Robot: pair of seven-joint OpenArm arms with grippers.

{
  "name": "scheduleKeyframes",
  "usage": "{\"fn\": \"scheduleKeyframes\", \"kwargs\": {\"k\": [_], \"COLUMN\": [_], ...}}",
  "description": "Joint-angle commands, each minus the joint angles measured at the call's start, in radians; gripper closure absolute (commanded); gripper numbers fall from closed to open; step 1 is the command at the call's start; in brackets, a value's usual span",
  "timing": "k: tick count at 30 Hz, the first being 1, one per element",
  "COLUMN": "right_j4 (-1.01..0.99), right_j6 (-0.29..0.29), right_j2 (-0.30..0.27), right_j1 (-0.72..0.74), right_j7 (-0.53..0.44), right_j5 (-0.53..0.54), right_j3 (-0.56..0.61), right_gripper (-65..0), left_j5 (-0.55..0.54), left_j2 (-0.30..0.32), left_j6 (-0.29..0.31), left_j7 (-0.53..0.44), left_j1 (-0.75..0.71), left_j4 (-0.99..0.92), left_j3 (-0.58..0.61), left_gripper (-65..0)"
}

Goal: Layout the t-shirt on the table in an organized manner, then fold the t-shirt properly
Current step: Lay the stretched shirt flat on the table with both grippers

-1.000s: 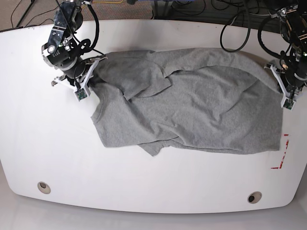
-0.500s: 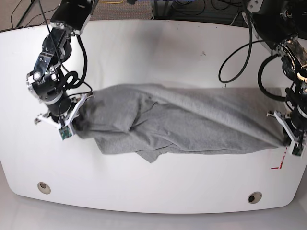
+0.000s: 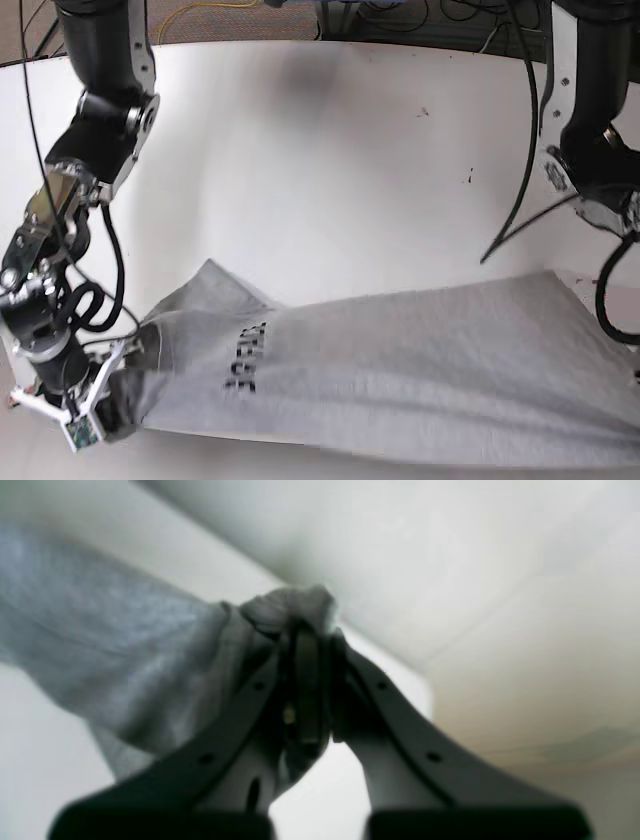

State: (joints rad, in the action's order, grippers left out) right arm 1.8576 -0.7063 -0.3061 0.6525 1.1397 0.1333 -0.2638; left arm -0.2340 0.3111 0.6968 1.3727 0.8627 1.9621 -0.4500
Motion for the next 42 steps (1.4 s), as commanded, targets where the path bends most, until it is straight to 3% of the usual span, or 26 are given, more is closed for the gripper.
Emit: {"fn": "scheduleKeyframes", "kwargs": {"k": [1,14,23,27,33,42], "right_j4": [-0.042,-0.233,-0.276,-0.256,-0.155,0.03], "right_j6": [0.008,0.008,0.008,0.008,0.008,0.008], "right_j2": [-0.037,-0.087,-0.095,-0.118,-0.149,-0.149], "right_j1": [0.132,0.579,0.695,0.677,0.516,0.045], "right_j7": [0.0,0.029,0.043,0.064,0.099,0.101], "right_j5": [-0.004,-0.002,-0.002,0.001,-0.002,-0.001], "right_j3": [0.037,0.228,0.275,0.278,0.225,0.024], "right_gripper": [0.0,0.0,0.0,0.0,0.0,0.0], "left_j5": [-0.001,-0.001,-0.008,-0.009,-0.009,-0.011], "left_j2": [0.012,0.018,0.016,0.016,0.016,0.018], "left_j6": [0.001,0.001,0.001,0.001,0.001,0.001], "left_j7": [-0.006,-0.009,-0.009,-0.009,-0.008,-0.005], "left_j1": [0.122,0.56,0.645,0.611,0.458,0.131], "left_j4": [-0.016,-0.318,-0.445,-0.436,-0.326,-0.149], "left_j3": [0.018,0.047,0.05,0.07,0.067,0.05], "left_gripper": [0.0,0.0,0.0,0.0,0.0,0.0]}}
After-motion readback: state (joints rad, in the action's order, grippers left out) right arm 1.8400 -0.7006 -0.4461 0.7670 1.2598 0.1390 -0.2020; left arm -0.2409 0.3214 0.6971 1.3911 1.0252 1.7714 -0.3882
